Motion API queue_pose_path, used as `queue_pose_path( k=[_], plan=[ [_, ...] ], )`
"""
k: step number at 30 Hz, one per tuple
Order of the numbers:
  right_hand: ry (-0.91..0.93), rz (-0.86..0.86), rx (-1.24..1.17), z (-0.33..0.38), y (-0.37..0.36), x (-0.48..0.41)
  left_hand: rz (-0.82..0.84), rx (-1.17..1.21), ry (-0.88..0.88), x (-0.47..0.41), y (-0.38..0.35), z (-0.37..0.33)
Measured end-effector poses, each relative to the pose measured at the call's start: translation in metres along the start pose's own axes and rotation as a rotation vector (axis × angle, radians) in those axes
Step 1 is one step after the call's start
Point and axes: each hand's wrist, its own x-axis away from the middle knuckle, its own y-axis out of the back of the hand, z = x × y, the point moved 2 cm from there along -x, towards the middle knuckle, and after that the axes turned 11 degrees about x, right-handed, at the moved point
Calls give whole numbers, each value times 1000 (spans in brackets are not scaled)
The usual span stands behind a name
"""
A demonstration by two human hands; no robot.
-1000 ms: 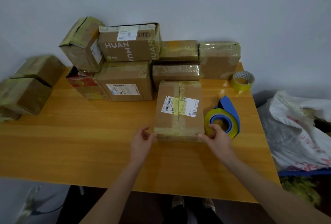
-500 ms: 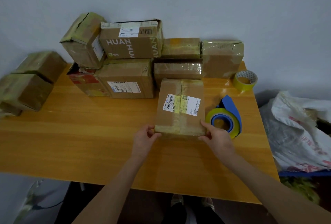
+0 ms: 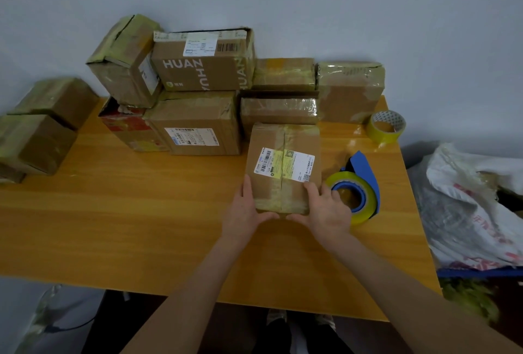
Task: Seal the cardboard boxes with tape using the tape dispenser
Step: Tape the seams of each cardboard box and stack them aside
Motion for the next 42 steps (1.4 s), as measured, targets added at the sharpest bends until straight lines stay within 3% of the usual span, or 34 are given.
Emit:
queue_pose_path(
  k=[3,8,14,19,21,24,26,28,31,34,38,42],
  plan=[
    [114,-42,-36,-18,-12,-2,61,67,-54,1,10,12],
    [262,67,-168,-38,-13,-10,168,163,-128,-4,26,32],
    [238,10,-107,-34,-12,-5,143,186,-116,-1,20,33],
    [204,28,-82,-30,-5,0,151,492,-5,4,15,18],
    [238,34,-30,-19,2,9,23,365,46,1,14,13],
    [409,89,-7,1,8,33,-109,-86,-22,-7,20,0],
    [410,50,-54,5,9,42,-50,-207,-74,-8,20,-13],
    [245,-27,-84,-6,9,34,65,-266,-52,-3,11,-23],
    [75,26,60,-39,-2,12,142,-371,-48,8,-8,-26],
    [57,88,83,-66,-19,-3,162,-442,-93,11,-12,-25],
    [64,38,89,-85,-14,-21,289,-475,-223,18,1,-11],
    [62,93,17,-96,-3,-36,400,-569,-344,22,28,16]
  ],
)
